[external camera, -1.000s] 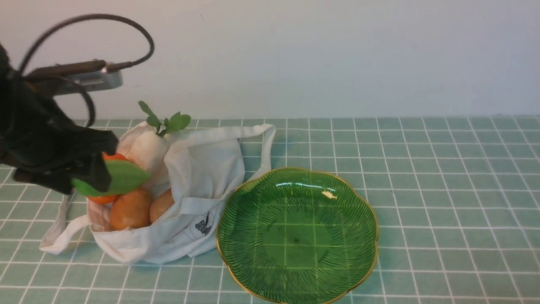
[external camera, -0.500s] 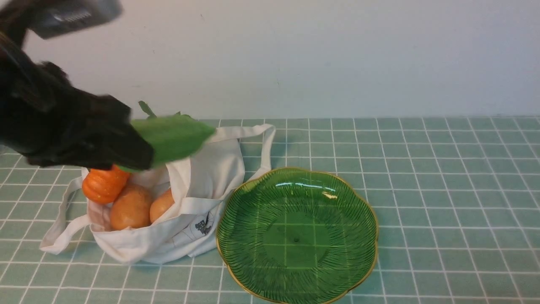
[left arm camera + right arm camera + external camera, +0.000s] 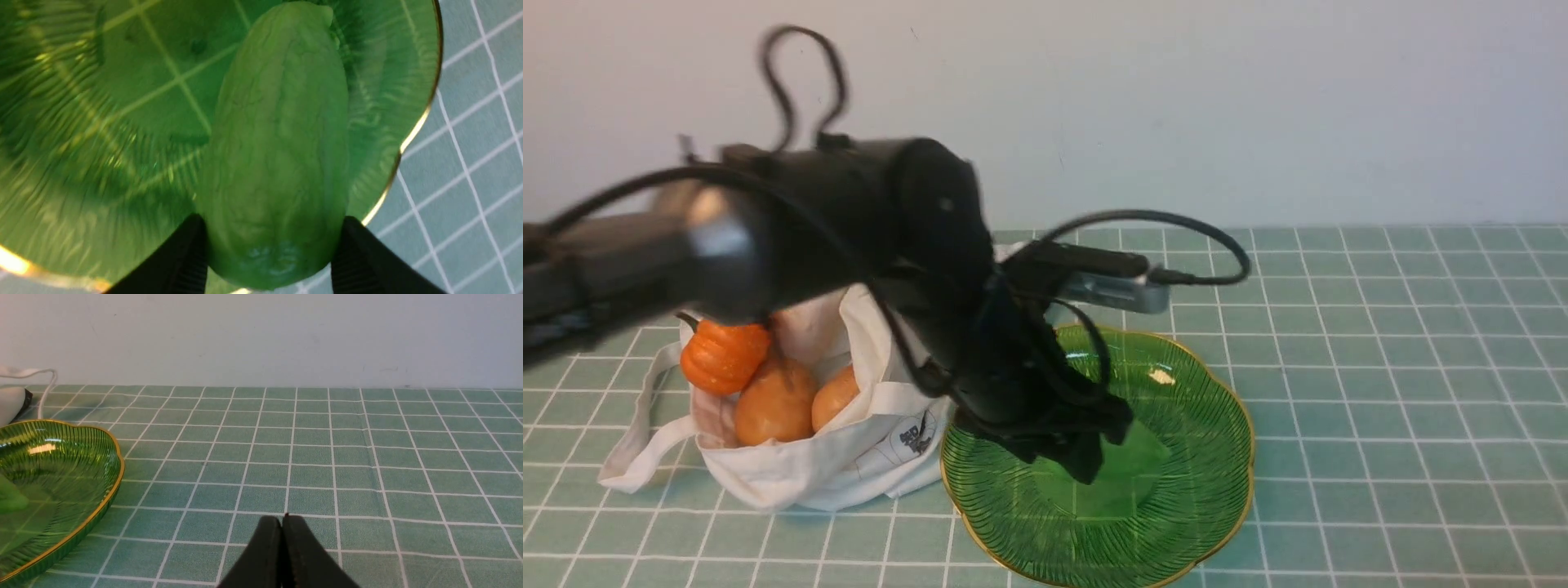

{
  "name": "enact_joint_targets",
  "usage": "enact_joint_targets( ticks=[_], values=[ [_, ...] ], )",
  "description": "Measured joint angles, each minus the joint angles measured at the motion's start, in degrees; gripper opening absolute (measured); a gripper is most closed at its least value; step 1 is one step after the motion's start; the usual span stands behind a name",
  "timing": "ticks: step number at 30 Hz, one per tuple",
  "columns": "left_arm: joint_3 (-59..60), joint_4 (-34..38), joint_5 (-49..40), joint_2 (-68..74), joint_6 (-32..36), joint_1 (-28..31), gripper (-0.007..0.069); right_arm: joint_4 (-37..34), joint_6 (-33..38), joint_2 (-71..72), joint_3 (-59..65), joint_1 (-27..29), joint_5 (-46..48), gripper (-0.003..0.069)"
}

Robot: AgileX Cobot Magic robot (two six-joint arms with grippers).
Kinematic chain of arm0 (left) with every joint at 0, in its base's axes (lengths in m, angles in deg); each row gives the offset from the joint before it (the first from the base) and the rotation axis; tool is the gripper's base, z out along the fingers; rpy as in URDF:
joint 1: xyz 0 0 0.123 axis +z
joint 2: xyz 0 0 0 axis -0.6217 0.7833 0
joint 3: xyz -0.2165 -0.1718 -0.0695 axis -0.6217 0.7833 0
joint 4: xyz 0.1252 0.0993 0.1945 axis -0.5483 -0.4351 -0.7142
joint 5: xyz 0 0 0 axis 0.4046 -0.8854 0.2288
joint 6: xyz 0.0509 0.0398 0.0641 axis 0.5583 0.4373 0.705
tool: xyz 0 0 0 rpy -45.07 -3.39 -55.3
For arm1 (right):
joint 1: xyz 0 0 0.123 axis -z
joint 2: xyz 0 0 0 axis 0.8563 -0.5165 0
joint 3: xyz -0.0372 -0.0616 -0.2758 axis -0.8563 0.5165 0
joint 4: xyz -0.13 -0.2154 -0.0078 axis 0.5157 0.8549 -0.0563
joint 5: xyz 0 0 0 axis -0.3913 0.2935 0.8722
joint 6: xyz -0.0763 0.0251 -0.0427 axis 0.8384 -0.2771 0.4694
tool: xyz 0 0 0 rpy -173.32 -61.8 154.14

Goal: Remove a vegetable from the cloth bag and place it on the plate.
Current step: Use the left arm to put the chayote into the empty plate on the right

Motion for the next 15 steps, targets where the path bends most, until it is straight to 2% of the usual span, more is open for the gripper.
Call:
enact_joint_targets(
  ticks=[3, 10, 12, 15],
  values=[
    [-1.6, 0.0, 1.3, 2.1, -0.2, -0.5, 0.0386, 0.0, 0.0, 0.0, 0.0, 0.0, 0.0, -0.0016],
    [-6.1, -3.4, 0.5, 3.5, -0.4, -0.4, 0.0638, 0.0, 0.0, 0.0, 0.0, 0.0, 0.0, -0.0016],
    [-8.9, -6.3, -2.7, 3.5, -0.4, -0.3, 0.0657, 0.0, 0.0, 0.0, 0.0, 0.0, 0.0, -0.0016],
    [-13.6, -10.4, -8.6, 3.3, -0.8, -0.1, 0.0631, 0.0, 0.0, 0.0, 0.0, 0.0, 0.0, -0.0016]
  ],
)
